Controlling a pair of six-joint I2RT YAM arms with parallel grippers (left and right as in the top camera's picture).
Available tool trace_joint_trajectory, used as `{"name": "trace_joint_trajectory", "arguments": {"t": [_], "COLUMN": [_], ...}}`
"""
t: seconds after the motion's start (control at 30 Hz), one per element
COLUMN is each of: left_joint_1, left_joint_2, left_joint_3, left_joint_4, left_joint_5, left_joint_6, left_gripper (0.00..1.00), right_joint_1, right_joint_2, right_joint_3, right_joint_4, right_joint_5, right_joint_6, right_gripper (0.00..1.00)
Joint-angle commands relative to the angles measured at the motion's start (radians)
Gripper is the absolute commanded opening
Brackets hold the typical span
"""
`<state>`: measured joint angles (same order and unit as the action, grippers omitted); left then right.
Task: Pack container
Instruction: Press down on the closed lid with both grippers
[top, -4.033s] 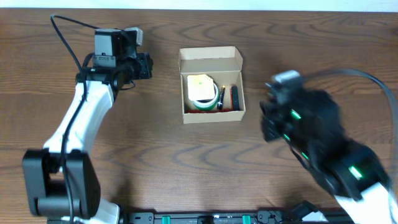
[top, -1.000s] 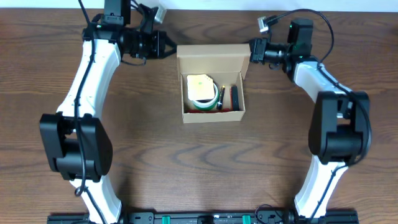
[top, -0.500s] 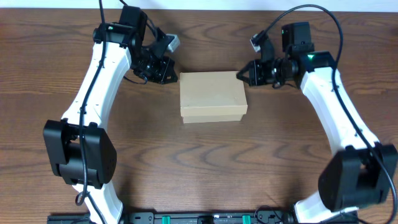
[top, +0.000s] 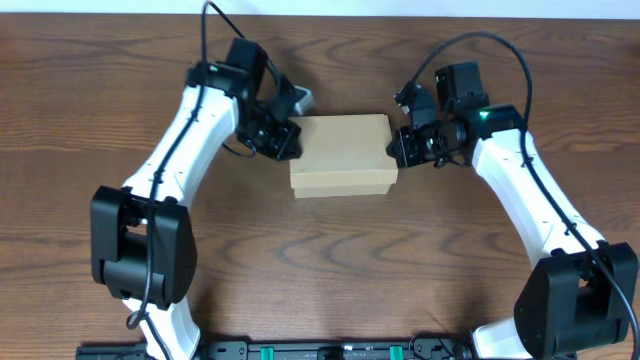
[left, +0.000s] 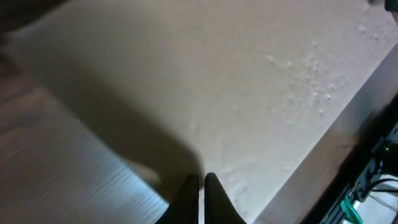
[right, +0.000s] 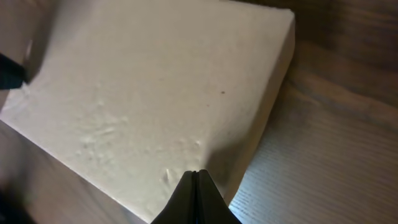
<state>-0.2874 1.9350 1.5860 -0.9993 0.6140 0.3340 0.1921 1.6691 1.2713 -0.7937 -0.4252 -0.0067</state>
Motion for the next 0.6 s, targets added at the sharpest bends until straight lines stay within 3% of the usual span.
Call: {"name": "trace_joint_trajectory", "arguments": {"t": [0.0, 0.3, 0.57], "left_joint_1": [-0.008, -0.008, -0.008], "left_joint_2": [-0.020, -0.019, -0.052], "left_joint_3": [-0.048, -0.093, -0.075], "left_joint_4": [0.032, 0.047, 0.031], "left_joint_5": [0.011, -0.004, -0.017], "left_joint_6": [-0.022, -0.028, -0.081], "left_gripper": [0.06, 0.06, 0.06], "right_joint_1": [0.013, 0.024, 0.024], "right_joint_2": [0.002, 0.003, -0.050], "right_joint_3": [-0.050, -0.154, -0.127], "right_joint_4": [0.029, 0.088, 0.050], "right_joint_5": [0.010, 0.011, 0.010], "right_joint_6": [-0.013, -0.013, -0.013], "right_gripper": [0.01, 0.01, 0.01]}}
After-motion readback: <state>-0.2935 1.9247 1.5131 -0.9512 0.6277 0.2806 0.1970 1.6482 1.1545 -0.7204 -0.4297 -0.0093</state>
